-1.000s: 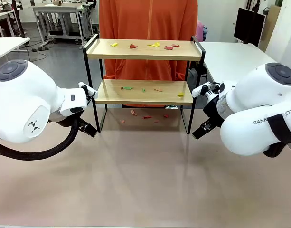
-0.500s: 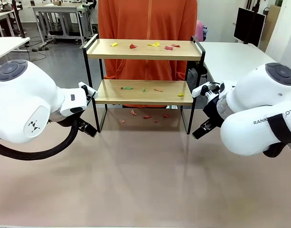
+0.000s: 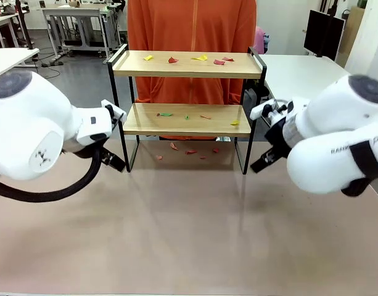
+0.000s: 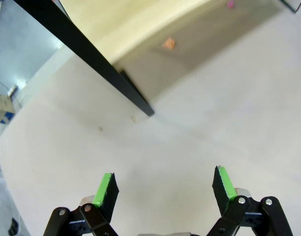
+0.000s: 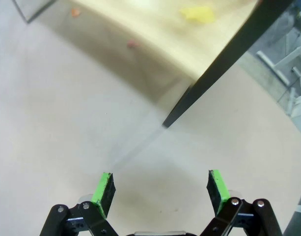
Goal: Clean the shelf.
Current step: Pick up the Duster handed by the human.
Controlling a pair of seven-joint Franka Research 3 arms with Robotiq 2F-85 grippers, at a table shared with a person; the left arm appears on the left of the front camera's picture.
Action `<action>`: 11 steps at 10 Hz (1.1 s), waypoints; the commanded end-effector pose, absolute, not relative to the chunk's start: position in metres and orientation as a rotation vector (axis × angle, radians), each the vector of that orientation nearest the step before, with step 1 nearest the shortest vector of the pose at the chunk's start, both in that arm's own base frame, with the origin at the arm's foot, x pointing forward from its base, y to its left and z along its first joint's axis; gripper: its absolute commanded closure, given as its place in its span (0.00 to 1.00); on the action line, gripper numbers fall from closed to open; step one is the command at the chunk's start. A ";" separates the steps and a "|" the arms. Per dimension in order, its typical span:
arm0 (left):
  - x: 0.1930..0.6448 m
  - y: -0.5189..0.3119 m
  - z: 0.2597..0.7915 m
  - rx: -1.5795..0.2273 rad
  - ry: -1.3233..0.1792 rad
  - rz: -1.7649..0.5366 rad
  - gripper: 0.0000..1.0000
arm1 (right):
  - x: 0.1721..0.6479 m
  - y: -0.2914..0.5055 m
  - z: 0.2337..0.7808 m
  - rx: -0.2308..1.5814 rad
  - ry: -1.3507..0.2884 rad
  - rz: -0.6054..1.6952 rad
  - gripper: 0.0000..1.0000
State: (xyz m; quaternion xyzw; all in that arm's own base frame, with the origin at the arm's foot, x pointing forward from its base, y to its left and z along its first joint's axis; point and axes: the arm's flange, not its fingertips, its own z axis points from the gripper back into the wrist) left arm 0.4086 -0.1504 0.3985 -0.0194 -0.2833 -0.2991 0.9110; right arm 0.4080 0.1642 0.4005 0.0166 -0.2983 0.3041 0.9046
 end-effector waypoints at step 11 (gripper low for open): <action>0.510 0.018 0.477 -0.505 -0.759 -1.194 0.00 | 0.459 -0.038 0.494 0.421 -0.769 0.962 0.00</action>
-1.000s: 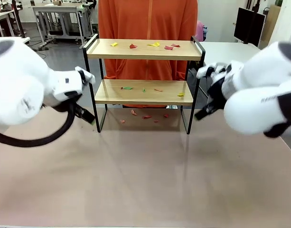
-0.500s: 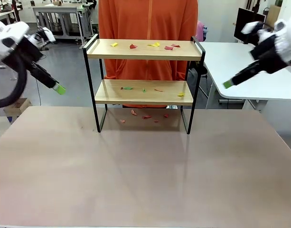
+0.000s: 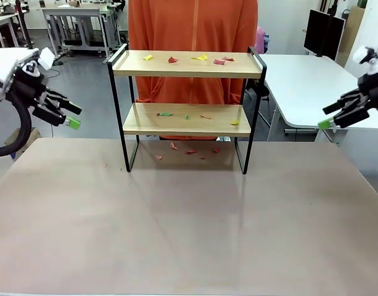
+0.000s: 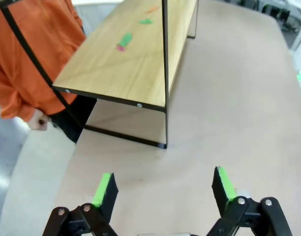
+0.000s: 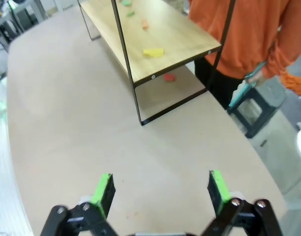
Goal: Clean the shelf.
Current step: Pick up the Duster handed by the human.
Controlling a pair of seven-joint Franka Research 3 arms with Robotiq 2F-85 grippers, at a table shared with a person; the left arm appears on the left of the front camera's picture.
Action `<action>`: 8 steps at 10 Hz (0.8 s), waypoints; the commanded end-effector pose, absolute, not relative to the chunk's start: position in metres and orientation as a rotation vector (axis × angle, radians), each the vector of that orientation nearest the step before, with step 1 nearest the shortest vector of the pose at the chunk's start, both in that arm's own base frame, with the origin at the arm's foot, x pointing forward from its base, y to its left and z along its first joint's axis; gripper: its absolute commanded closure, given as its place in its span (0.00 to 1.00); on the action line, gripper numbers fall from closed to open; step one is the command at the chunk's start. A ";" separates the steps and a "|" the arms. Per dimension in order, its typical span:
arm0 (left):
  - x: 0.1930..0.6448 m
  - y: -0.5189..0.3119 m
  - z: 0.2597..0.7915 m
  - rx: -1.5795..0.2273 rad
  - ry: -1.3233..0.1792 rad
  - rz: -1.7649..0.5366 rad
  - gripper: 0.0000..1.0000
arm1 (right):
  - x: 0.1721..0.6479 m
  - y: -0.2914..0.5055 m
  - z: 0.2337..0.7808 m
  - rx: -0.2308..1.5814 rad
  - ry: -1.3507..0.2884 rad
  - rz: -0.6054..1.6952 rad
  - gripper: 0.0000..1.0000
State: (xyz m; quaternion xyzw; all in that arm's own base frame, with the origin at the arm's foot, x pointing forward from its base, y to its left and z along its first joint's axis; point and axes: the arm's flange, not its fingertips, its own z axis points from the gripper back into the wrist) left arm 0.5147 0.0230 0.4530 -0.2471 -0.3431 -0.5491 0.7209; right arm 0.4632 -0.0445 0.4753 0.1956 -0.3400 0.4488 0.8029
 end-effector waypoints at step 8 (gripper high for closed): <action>0.582 0.074 0.445 -0.688 -0.740 -1.102 0.00 | 0.526 -0.101 0.452 0.668 -0.812 0.982 0.00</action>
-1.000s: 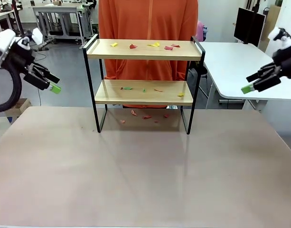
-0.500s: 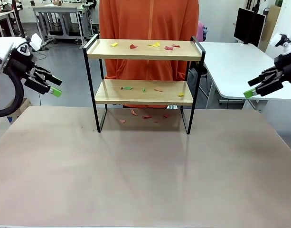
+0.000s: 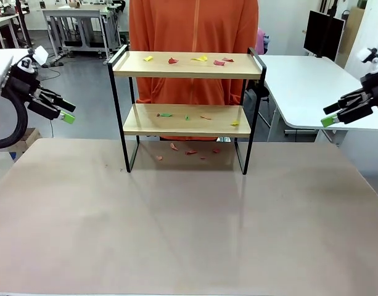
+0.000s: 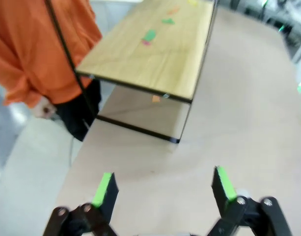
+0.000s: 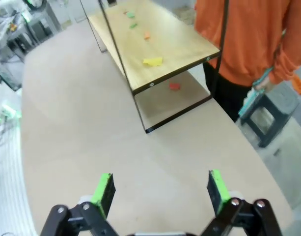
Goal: Clean the shelf.
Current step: Pick up the Duster handed by the human.
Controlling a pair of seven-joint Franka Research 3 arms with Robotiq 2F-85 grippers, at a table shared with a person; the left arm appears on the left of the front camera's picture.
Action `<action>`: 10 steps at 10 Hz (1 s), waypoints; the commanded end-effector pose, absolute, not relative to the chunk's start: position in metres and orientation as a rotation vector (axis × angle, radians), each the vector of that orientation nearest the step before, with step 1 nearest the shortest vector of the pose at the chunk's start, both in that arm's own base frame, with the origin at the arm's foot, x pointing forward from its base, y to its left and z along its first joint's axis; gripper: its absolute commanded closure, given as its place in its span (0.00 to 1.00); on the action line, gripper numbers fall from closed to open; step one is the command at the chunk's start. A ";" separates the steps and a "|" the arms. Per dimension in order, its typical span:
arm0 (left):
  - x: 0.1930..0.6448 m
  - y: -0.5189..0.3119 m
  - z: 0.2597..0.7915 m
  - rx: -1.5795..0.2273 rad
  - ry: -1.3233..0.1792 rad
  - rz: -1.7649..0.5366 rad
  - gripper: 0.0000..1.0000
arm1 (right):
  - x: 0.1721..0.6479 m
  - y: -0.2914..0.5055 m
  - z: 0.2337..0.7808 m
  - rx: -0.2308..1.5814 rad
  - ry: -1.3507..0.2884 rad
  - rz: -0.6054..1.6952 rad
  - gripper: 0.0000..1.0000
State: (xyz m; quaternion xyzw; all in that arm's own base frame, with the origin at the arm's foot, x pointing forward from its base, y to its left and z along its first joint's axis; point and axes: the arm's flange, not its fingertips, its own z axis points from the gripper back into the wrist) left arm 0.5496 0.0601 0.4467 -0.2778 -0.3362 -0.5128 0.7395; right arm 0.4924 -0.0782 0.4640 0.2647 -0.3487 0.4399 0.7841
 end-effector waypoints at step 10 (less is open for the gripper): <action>0.616 0.134 0.356 -1.084 -1.177 -1.221 0.00 | 0.601 -0.178 0.369 0.820 -1.310 1.011 0.00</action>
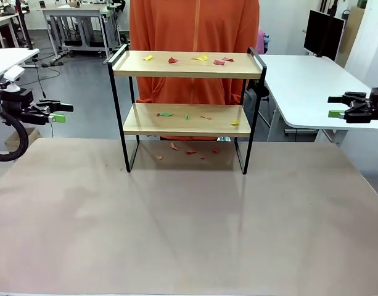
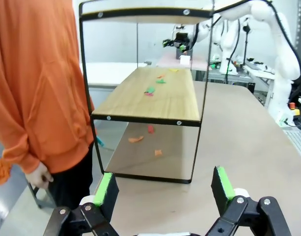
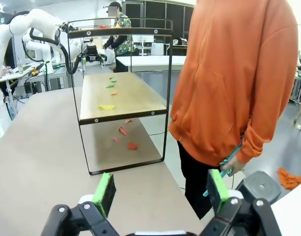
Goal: Clean the shelf.
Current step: Pick up the Duster handed by the human.
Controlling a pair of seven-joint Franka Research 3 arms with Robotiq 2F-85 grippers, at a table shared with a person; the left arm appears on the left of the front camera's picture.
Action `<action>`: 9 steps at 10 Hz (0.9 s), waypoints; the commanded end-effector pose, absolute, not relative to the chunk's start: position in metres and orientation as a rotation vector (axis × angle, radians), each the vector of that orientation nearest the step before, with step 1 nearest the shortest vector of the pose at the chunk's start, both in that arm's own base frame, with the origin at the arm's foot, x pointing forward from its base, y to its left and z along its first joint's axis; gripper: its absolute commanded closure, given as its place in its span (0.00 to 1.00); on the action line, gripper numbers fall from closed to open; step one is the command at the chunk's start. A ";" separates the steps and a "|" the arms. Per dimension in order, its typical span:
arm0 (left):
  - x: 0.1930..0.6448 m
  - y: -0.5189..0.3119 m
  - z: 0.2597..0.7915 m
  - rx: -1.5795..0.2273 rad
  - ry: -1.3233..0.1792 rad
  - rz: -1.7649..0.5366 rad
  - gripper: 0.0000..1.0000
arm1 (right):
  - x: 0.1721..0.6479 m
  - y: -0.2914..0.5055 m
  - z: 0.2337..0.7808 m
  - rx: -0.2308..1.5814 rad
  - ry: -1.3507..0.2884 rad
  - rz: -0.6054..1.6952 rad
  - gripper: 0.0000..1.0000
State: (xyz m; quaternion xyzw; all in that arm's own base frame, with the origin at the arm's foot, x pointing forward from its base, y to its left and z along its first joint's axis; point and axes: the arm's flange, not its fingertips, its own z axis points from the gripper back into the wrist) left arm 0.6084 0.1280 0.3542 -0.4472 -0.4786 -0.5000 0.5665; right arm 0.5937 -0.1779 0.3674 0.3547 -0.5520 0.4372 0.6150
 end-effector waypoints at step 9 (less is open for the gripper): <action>0.613 0.147 0.343 -1.183 -1.276 -1.305 0.00 | 0.594 -0.181 0.362 0.803 -1.280 0.996 0.00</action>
